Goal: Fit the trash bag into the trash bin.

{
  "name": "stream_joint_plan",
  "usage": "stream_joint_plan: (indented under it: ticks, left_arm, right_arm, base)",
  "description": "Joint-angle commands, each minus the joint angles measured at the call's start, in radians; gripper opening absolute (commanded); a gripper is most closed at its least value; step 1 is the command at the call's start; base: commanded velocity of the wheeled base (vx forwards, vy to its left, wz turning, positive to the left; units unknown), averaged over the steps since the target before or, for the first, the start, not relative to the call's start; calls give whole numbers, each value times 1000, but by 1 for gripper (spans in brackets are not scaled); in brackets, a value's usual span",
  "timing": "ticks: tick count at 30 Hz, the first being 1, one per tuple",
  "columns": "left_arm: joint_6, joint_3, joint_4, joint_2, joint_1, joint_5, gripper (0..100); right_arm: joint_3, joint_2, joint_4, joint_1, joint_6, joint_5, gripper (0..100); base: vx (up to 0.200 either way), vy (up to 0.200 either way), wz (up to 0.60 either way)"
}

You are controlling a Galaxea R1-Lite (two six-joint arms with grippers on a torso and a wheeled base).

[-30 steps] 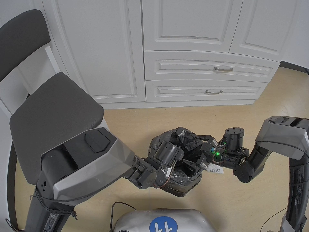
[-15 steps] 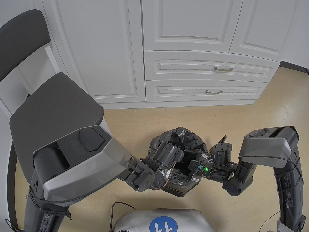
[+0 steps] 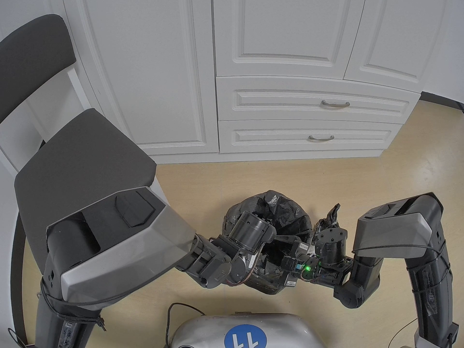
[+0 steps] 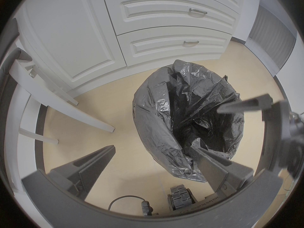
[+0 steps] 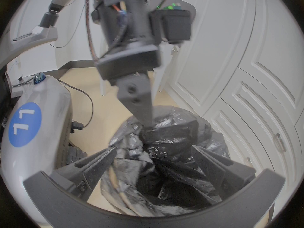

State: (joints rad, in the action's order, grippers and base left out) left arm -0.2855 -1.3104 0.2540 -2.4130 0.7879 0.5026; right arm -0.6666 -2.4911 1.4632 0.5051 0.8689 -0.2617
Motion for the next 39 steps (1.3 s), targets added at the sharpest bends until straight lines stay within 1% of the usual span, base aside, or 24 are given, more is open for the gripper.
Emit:
stream_joint_plan:
  ticks: [1, 5, 9, 13, 15, 19, 22, 23, 25, 26, 27, 28, 29, 30, 31, 32, 39]
  left_arm:
    - [2, -6, 1, -3, 1, 1, 100]
    - [0, -7, 1, -6, 1, 1, 100]
    - [-1, -7, 1, -3, -2, 2, 100]
    - [0, -10, 10, -2, -10, 2, 100]
    - [6, -9, 39, 6, -16, 1, 100]
    - [5, 17, 54, 31, -22, 1, 100]
    - [6, 62, 63, 55, -21, -4, 100]
    - [9, 99, 73, 74, -19, -12, 100]
    - [45, 163, 82, 103, -21, -7, 100]
    - [89, 201, 90, 120, -21, 7, 100]
    - [132, 234, 102, 135, -22, 40, 100]
    - [146, 247, 111, 143, -22, 62, 100]
    - [163, 261, 128, 144, -22, 102, 100]
    - [170, 269, 142, 140, -22, 131, 100]
    - [170, 269, 142, 140, -22, 131, 100]
    - [178, 272, 154, 137, -22, 154, 100]
    - [183, 273, 157, 121, -30, 163, 100]
  right_arm:
    - [44, -5, 16, 32, 1, -1, 100]
    - [59, -11, 26, 53, 5, 1, 100]
    - [94, -3, 82, 58, 12, 1, 100]
    - [120, 17, 108, 55, 15, 1, 100]
    - [144, 61, 108, 41, 13, -5, 100]
    - [177, 124, 108, 33, -4, -13, 100]
    - [171, 106, 108, 46, -53, -34, 100]
    - [160, 89, 95, 62, -108, -76, 100]
    - [140, 72, 72, 81, -182, -165, 100]
    - [133, 61, 71, 84, -226, -235, 100]
    - [127, 54, 72, 82, -263, -300, 100]
    - [122, 52, 69, 82, -278, -321, 100]
    - [114, 51, 68, 79, -298, -347, 100]
    - [107, 47, 68, 73, -309, -355, 100]
    - [107, 47, 68, 73, -309, -355, 100]
    - [99, 44, 66, 72, -317, -360, 100]
    - [96, 26, 71, 66, -317, -364, 100]
  base:
    - [0, 0, 0]
    - [0, 0, 0]
    - [0, 0, 0]
    - [0, 0, 0]
    - [0, 0, 0]
    - [0, 0, 0]
    - [0, 0, 0]
    - [0, 0, 0]
    - [0, 0, 0]
    - [0, 0, 0]
    - [0, 0, 0]
    - [0, 0, 0]
    - [0, 0, 0]
    - [0, 0, 0]
    - [0, 0, 0]
    - [0, 0, 0]
    - [0, 0, 0]
